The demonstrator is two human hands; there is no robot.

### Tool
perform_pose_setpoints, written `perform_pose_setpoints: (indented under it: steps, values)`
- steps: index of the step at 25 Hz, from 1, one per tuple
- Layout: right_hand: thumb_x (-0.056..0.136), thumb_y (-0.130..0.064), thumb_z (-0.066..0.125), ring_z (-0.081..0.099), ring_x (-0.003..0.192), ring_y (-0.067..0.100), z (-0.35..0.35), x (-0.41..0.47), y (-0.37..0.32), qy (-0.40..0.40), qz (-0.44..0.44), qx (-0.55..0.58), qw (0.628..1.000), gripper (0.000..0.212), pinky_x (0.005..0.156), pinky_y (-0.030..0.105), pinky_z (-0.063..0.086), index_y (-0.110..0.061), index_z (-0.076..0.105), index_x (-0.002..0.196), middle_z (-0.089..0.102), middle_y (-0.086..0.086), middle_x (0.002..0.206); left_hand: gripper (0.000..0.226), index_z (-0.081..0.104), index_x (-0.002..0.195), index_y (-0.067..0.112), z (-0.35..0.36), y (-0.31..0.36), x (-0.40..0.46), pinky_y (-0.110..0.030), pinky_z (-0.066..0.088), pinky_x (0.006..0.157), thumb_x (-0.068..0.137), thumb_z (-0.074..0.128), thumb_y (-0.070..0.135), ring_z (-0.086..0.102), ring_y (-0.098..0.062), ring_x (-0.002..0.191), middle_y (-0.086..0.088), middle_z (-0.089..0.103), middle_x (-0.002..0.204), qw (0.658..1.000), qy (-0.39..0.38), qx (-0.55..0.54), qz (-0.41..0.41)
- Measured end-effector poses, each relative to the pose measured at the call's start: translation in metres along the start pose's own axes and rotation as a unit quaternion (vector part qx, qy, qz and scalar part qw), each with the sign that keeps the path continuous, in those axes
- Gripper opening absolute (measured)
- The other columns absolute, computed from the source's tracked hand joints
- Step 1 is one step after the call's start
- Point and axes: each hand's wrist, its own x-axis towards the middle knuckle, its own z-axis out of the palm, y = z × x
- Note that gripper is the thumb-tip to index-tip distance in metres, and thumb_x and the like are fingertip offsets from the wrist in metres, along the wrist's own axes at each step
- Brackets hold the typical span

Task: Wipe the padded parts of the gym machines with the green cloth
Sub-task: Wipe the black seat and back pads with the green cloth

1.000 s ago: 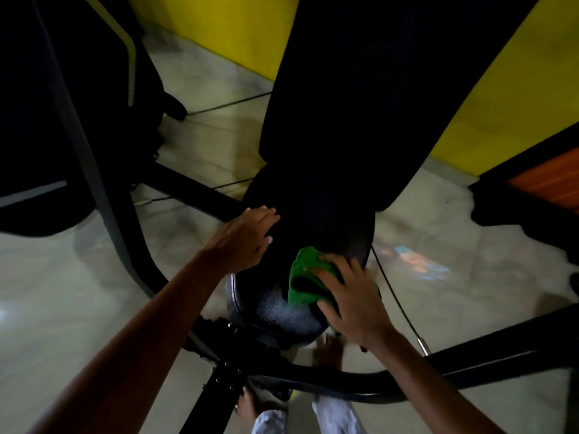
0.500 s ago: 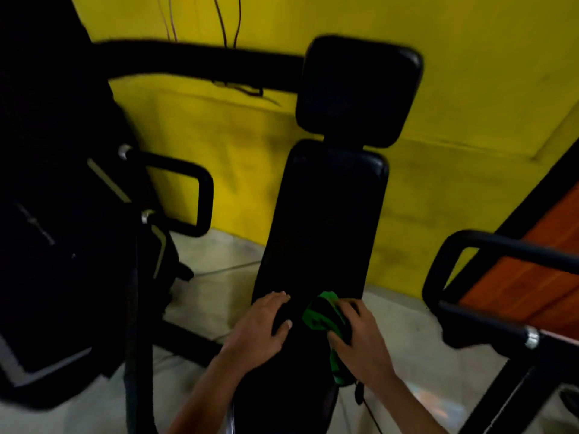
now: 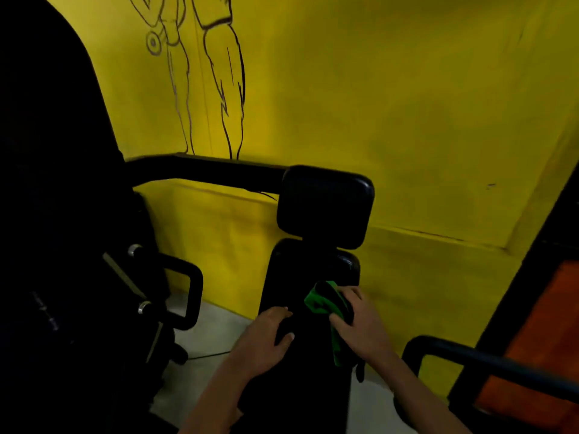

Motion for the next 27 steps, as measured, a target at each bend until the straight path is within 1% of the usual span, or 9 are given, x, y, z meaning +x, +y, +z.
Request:
perform_pose_setpoints:
  steps: [3,6,10,14,17,19,22,25,27]
  values:
    - [0.093,-0.018,0.060,0.052,0.113,0.022,-0.013,0.019,0.003,-0.004,-0.015,0.010,1.000,0.044,0.093,0.034,0.047,-0.014,0.046,0.134,0.044,0.003,0.128,0.049,0.036,0.143,0.014,-0.010,0.008,0.010,-0.003,0.017,0.097,0.099,0.050,0.028,0.029,-0.012,0.139,0.001,0.034,0.150,1.000,-0.013,-0.005,0.000]
    - [0.093,-0.017,0.060,0.052,0.111,0.022,-0.019,0.027,0.007,-0.004,-0.023,0.012,1.000,0.043,0.092,0.032,0.046,-0.012,0.047,0.134,0.045,0.005,0.128,0.047,0.039,0.141,0.011,-0.013,0.008,0.015,-0.007,0.022,0.098,0.098,0.052,0.025,0.032,-0.014,0.138,-0.003,0.036,0.149,1.000,-0.019,-0.007,-0.014]
    - [0.094,-0.015,0.059,0.053,0.110,0.023,-0.028,0.036,0.012,-0.022,-0.020,0.029,0.999,0.045,0.091,0.033,0.046,-0.009,0.045,0.136,0.044,0.006,0.128,0.046,0.039,0.141,0.011,-0.013,0.013,0.013,-0.004,0.020,0.092,0.098,0.051,0.024,0.034,-0.015,0.136,-0.002,0.037,0.148,1.000,-0.016,0.002,-0.024]
    - [0.094,-0.018,0.058,0.051,0.108,0.017,-0.032,0.039,0.008,-0.031,-0.023,0.020,0.999,0.046,0.088,0.020,0.043,-0.010,0.044,0.137,0.043,0.002,0.128,0.050,0.036,0.144,0.011,-0.015,0.013,0.013,-0.006,0.022,0.096,0.098,0.052,0.024,0.032,-0.016,0.138,-0.002,0.035,0.149,0.999,-0.008,-0.012,-0.040]
    - [0.094,-0.019,0.058,0.051,0.111,0.019,-0.038,0.040,0.003,-0.030,-0.024,0.009,0.999,0.047,0.092,0.029,0.044,-0.011,0.043,0.138,0.042,0.002,0.130,0.051,0.035,0.143,0.010,-0.016,0.015,0.020,-0.007,0.023,0.097,0.098,0.053,0.023,0.033,-0.017,0.138,-0.003,0.035,0.149,0.999,0.002,-0.021,-0.042]
    - [0.094,-0.018,0.058,0.050,0.106,0.017,-0.046,0.039,0.000,-0.021,-0.025,0.000,0.999,0.046,0.089,0.021,0.042,-0.012,0.043,0.137,0.042,0.002,0.128,0.050,0.036,0.142,0.009,-0.019,0.018,0.028,-0.007,0.024,0.096,0.097,0.053,0.022,0.034,-0.018,0.137,-0.004,0.037,0.148,0.999,0.011,-0.028,-0.037]
    - [0.093,-0.016,0.059,0.049,0.098,0.015,-0.059,0.040,0.002,0.003,-0.033,-0.005,0.999,0.043,0.077,0.010,0.038,-0.009,0.046,0.134,0.045,0.002,0.119,0.049,0.037,0.141,0.007,-0.024,0.026,0.038,-0.010,0.025,0.098,0.097,0.054,0.019,0.035,-0.019,0.136,-0.007,0.039,0.147,0.999,0.023,-0.029,-0.026]
    - [0.092,-0.016,0.061,0.049,0.097,0.018,-0.069,0.045,0.002,0.018,-0.027,-0.025,0.999,0.043,0.077,0.018,0.035,-0.009,0.048,0.132,0.047,0.005,0.115,0.049,0.037,0.141,0.006,-0.027,0.032,0.040,-0.013,0.026,0.100,0.097,0.054,0.019,0.035,-0.020,0.137,-0.007,0.038,0.147,0.999,0.021,-0.035,-0.020]
    - [0.091,-0.016,0.062,0.049,0.093,0.016,-0.071,0.045,0.001,0.029,-0.030,-0.028,0.999,0.042,0.073,0.014,0.035,-0.009,0.049,0.131,0.047,0.005,0.111,0.048,0.038,0.141,0.006,-0.029,0.032,0.040,-0.010,0.025,0.097,0.097,0.054,0.019,0.035,-0.020,0.136,-0.007,0.039,0.146,0.999,0.024,-0.033,-0.018]
